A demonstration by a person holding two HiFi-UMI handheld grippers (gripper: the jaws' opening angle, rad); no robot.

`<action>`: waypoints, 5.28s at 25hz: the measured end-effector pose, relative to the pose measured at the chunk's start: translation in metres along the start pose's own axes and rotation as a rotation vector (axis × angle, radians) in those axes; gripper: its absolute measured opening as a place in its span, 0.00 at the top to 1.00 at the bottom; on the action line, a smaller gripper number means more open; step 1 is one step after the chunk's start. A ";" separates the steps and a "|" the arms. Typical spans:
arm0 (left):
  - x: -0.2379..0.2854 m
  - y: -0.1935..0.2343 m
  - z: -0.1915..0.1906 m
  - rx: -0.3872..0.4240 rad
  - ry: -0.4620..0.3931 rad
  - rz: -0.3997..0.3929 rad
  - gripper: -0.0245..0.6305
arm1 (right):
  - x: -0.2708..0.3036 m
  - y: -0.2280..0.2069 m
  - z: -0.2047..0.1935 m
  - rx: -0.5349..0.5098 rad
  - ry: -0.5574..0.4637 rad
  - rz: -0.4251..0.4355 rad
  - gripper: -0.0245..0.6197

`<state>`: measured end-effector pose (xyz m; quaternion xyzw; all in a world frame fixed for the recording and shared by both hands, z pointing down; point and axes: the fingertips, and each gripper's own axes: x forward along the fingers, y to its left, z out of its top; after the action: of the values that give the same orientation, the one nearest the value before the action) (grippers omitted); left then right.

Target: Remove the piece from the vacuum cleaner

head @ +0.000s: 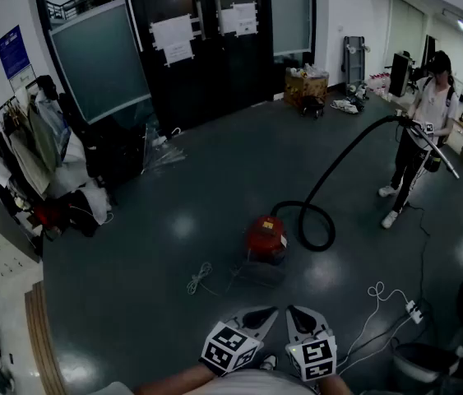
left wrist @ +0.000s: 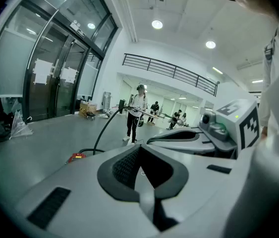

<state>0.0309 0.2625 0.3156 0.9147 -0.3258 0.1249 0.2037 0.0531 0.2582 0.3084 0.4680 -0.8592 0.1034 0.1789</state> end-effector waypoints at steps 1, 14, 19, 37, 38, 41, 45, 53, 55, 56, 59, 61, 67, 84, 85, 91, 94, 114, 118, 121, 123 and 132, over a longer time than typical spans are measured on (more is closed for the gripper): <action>0.002 -0.001 0.000 0.000 -0.001 0.000 0.95 | -0.001 -0.003 0.002 -0.011 -0.006 -0.007 0.94; 0.012 -0.014 -0.001 -0.001 0.005 0.024 0.95 | -0.012 -0.015 -0.006 0.000 -0.011 0.040 0.94; 0.014 -0.012 -0.007 0.010 0.005 0.046 0.95 | -0.012 -0.018 -0.006 -0.013 -0.044 0.057 0.94; 0.039 0.043 -0.012 -0.015 0.025 0.102 0.95 | 0.039 -0.033 -0.014 0.000 -0.013 0.115 0.94; 0.043 0.052 -0.011 -0.015 0.027 0.099 0.95 | 0.048 -0.035 -0.014 0.001 -0.008 0.113 0.94; 0.055 0.082 -0.005 -0.007 0.037 0.078 0.95 | 0.080 -0.040 -0.009 0.011 0.007 0.105 0.94; 0.073 0.136 0.013 0.045 0.047 0.044 0.95 | 0.133 -0.052 0.010 0.024 0.012 0.072 0.94; 0.124 0.239 0.026 0.197 0.131 -0.043 0.95 | 0.222 -0.097 0.029 0.114 0.026 -0.026 0.94; 0.143 0.260 0.018 0.235 0.148 -0.073 0.95 | 0.242 -0.109 0.025 0.127 0.020 -0.042 0.94; 0.153 0.270 0.013 0.254 0.158 -0.086 0.95 | 0.251 -0.115 0.022 0.132 0.013 -0.048 0.94; 0.187 0.298 -0.009 0.292 0.189 -0.122 0.95 | 0.277 -0.134 0.015 0.157 -0.005 -0.055 0.94; 0.211 0.315 -0.028 0.305 0.216 -0.151 0.95 | 0.296 -0.148 0.005 0.192 -0.013 -0.063 0.94; 0.293 0.372 -0.110 0.372 0.300 -0.195 0.95 | 0.360 -0.191 -0.046 0.264 -0.004 -0.042 0.94; 0.448 0.482 -0.432 0.657 0.674 -0.411 0.80 | 0.490 -0.252 -0.240 0.374 0.066 -0.013 0.94; 0.450 0.483 -0.442 0.678 0.690 -0.434 0.79 | 0.493 -0.253 -0.244 0.374 0.068 -0.012 0.94; 0.464 0.490 -0.472 0.717 0.735 -0.460 0.84 | 0.506 -0.261 -0.256 0.363 0.081 0.003 0.94; 0.467 0.490 -0.474 0.746 0.743 -0.469 0.86 | 0.505 -0.261 -0.256 0.362 0.091 0.007 0.94; 0.427 0.459 -0.473 0.692 0.766 -0.538 0.92 | 0.469 -0.232 -0.245 0.373 0.140 0.026 0.94; 0.405 0.446 -0.438 0.651 0.751 -0.527 0.92 | 0.455 -0.225 -0.229 0.354 0.138 0.028 0.94; 0.373 0.429 -0.385 0.647 0.717 -0.527 0.92 | 0.436 -0.212 -0.205 0.322 0.148 0.042 0.94; 0.348 0.417 -0.344 0.653 0.687 -0.522 0.92 | 0.421 -0.204 -0.183 0.303 0.154 0.050 0.94; 0.247 0.349 -0.180 0.716 0.610 -0.573 0.92 | 0.355 -0.168 -0.074 0.263 0.150 0.043 0.94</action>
<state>-0.0250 -0.0363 0.6656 0.9013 0.0727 0.4269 -0.0092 0.0334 -0.0794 0.5212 0.4597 -0.8325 0.2533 0.1774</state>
